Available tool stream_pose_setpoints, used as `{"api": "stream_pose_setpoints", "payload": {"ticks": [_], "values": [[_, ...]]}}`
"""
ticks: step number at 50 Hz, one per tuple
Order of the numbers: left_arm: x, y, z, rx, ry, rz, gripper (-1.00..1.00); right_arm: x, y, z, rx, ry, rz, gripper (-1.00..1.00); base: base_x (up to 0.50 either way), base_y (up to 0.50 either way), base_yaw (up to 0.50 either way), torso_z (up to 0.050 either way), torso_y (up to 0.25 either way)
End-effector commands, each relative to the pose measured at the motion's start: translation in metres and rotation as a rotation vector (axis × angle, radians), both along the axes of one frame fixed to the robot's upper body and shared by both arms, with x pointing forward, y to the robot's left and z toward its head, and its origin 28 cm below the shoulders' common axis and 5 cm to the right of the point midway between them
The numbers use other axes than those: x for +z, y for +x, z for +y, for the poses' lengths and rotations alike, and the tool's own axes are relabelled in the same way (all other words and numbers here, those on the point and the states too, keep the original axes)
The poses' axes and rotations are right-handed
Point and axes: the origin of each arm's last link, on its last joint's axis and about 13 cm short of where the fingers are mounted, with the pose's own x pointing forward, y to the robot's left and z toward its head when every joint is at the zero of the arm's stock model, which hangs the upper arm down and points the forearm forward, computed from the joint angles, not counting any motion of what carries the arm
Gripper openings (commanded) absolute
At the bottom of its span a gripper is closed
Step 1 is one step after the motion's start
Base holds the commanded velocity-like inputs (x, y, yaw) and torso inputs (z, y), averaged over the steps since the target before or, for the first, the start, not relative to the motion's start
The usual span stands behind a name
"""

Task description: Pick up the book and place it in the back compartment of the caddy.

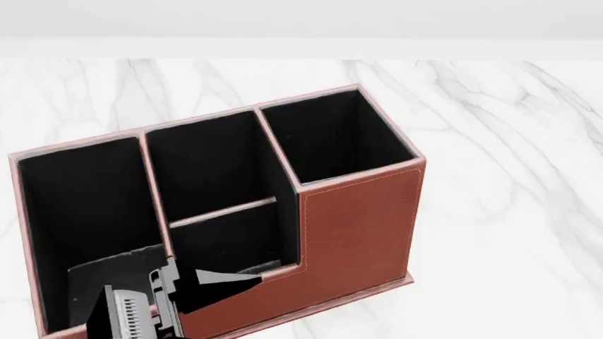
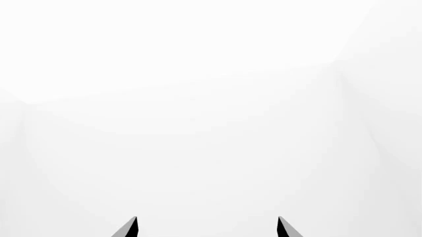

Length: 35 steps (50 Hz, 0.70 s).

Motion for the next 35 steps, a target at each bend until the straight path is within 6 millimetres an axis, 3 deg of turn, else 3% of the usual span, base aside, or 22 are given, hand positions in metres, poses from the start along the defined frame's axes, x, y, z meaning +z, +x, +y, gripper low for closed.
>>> {"api": "stream_pose_setpoints", "payload": {"ticks": [1, 35], "values": [[-0.001, 0.002, -0.010, -0.030, 0.010, 0.005, 1.00, 0.001, 0.000, 0.000, 0.001, 0.001, -0.001, 1.00, 0.00, 0.00, 0.00, 0.000, 0.000], [-0.011, 0.012, -0.039, -0.109, -0.016, 0.033, 1.00, 0.001, 0.000, -0.001, -0.001, 0.004, -0.003, 1.00, 0.00, 0.00, 0.00, 0.000, 0.000]]}}
